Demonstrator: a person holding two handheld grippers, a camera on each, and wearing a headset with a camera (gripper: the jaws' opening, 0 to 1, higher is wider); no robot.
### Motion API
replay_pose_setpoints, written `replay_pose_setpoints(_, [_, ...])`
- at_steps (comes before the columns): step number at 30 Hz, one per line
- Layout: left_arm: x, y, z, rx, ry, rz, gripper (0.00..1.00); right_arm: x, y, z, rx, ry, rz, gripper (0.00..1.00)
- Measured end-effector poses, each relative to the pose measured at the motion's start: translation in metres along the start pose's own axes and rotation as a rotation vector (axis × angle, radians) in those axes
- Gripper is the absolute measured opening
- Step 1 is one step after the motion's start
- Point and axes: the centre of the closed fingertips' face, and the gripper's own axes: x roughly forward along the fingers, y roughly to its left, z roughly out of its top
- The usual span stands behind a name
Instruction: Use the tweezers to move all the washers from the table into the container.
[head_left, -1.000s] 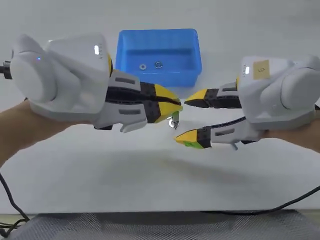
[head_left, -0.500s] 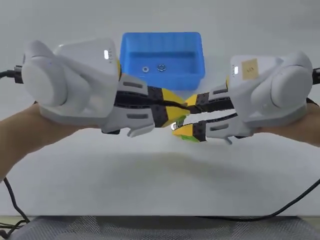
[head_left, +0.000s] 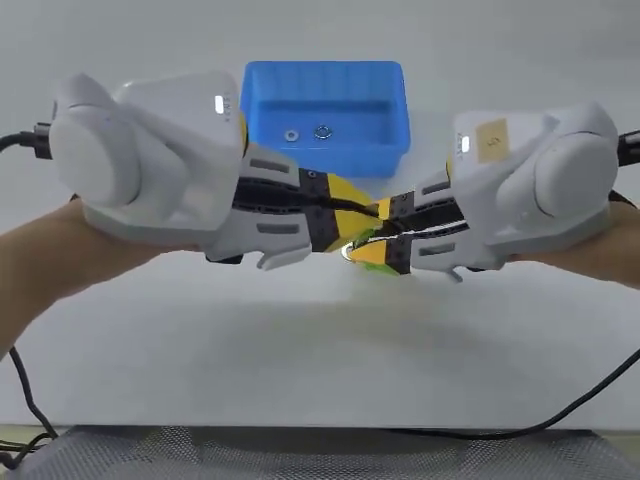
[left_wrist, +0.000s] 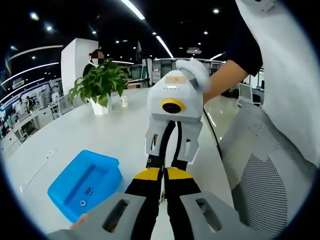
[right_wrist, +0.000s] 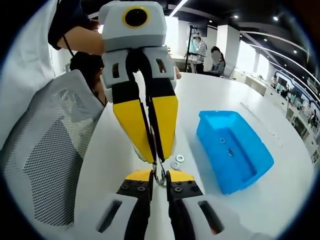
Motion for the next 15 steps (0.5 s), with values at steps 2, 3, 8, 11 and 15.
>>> replay_pose_setpoints(2, [-0.0007, 0.0004, -0.0004, 0.003, 0.0, 0.0, 0.06, 0.0002, 0.0, 0.0001, -0.005, 0.004, -0.001, 0.11])
replay_pose_setpoints(3, [-0.0013, 0.0009, -0.0008, 0.003, 0.001, 0.0, 0.06, 0.0002, -0.0002, 0.0001, -0.005, 0.004, -0.001, 0.11])
replay_pose_setpoints(8, [-0.0015, 0.0012, -0.0005, -0.001, 0.005, 0.0, 0.06, 0.0002, -0.0005, 0.0001, -0.005, 0.001, -0.004, 0.1])
replay_pose_setpoints(11, [-0.0013, 0.0011, -0.0003, 0.005, 0.011, 0.001, 0.06, -0.0001, -0.0008, 0.0001, 0.007, -0.007, -0.006, 0.1])
replay_pose_setpoints(15, [-0.0016, 0.0034, -0.0012, 0.006, 0.019, 0.003, 0.06, 0.0002, -0.0016, 0.0004, 0.005, -0.008, -0.012, 0.1])
